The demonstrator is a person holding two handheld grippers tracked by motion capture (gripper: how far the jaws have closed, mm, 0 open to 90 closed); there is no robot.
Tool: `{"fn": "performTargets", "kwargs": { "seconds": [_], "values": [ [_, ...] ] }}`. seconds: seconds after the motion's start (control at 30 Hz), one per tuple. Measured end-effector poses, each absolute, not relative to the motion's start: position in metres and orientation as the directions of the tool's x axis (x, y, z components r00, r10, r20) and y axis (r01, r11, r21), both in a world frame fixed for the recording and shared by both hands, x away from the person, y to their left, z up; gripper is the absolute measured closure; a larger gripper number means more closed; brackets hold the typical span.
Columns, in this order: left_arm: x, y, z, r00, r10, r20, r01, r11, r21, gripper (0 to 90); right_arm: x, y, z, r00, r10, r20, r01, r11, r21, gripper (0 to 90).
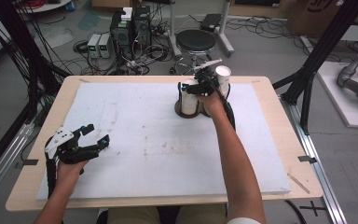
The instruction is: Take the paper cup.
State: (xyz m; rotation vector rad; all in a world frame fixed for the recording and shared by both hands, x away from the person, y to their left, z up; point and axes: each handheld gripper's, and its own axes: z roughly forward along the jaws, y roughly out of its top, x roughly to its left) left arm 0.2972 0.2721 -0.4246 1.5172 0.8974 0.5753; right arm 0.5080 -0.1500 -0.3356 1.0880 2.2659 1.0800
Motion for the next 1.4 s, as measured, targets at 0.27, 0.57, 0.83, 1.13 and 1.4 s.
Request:
{"fn": "performTargets", "kwargs": {
  "seconds": [0.27, 0.57, 0.83, 1.13, 1.4],
  "values": [
    [0.298, 0.27, -0.424, 0.597, 0.788, -0.15, 0.206, 0.03, 0.978, 17.1, 0.499, -0.162, -0.318, -0.634, 0.773, -0.005, 0.438, 0.364, 0.822, 37.9],
    [0.298, 0.269, -0.424, 0.603, 0.784, -0.151, 0.208, 0.029, 0.978, 17.1, 0.483, -0.175, -0.294, -0.678, 0.735, -0.01, 0.363, 0.347, 0.865, 38.2],
    [0.298, 0.268, -0.424, 0.603, 0.783, -0.15, 0.205, 0.03, 0.978, 17.1, 0.466, -0.182, -0.274, -0.712, 0.701, -0.035, 0.324, 0.372, 0.87, 38.3],
    [0.294, 0.26, -0.423, 0.666, 0.733, -0.135, 0.192, 0.006, 0.981, 15.6, 0.417, -0.203, -0.268, -0.773, 0.633, -0.042, 0.279, 0.399, 0.874, 38.2],
    [0.29, 0.258, -0.423, 0.686, 0.714, -0.142, 0.185, 0.018, 0.983, 15.6, 0.38, -0.217, -0.289, -0.814, 0.58, -0.037, 0.267, 0.429, 0.863, 38.1]
  ]
}}
